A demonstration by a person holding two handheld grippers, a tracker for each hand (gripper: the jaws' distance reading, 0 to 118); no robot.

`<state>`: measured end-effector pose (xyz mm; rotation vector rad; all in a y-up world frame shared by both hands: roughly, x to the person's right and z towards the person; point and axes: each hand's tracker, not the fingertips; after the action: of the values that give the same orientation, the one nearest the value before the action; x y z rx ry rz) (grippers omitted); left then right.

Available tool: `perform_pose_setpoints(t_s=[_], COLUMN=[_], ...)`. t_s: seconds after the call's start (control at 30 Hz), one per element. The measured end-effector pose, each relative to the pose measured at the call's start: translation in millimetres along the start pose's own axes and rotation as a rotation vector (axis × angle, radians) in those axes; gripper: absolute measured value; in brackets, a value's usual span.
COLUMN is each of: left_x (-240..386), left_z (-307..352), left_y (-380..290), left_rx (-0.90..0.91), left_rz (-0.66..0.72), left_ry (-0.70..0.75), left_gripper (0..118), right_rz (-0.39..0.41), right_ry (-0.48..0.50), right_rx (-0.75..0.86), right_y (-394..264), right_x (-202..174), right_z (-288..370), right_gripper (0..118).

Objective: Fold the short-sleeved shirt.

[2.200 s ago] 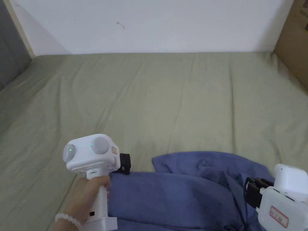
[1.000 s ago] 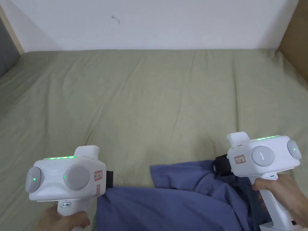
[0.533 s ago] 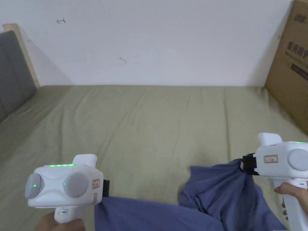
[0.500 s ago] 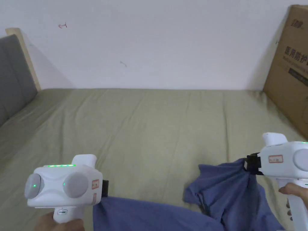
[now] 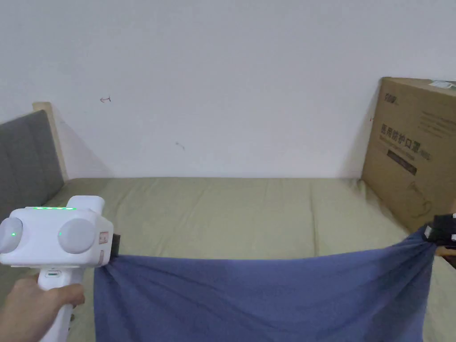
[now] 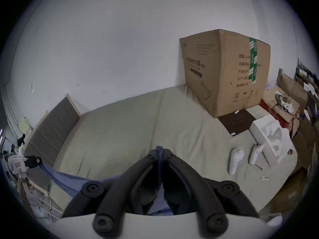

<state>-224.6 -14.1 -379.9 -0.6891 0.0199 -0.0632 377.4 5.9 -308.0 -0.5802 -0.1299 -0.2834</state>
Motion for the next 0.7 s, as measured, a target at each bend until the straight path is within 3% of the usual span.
perform_pose_setpoints(t_s=[0.17,0.37,0.5,0.7], left_x=[-2,4,-1,-6], left_z=[32,47,49,37], left_y=[26,86,140,236], left_rx=[0.078,0.149,0.216,0.292], left_rz=[0.024,-0.017,0.071,0.057], left_ry=[-0.002,0.050,0.078,0.120], left_gripper=[7,7,7,7], right_rz=[-0.033,-0.055,-0.047,-0.060], right_ry=[0.029,0.037,0.035,0.050], right_rx=[0.045,0.110,0.162,0.243], right_y=[27,82,139,232], right_x=[-4,-37,-59,-87], right_z=[11,15,4,-16], right_gripper=[3,3,3,3])
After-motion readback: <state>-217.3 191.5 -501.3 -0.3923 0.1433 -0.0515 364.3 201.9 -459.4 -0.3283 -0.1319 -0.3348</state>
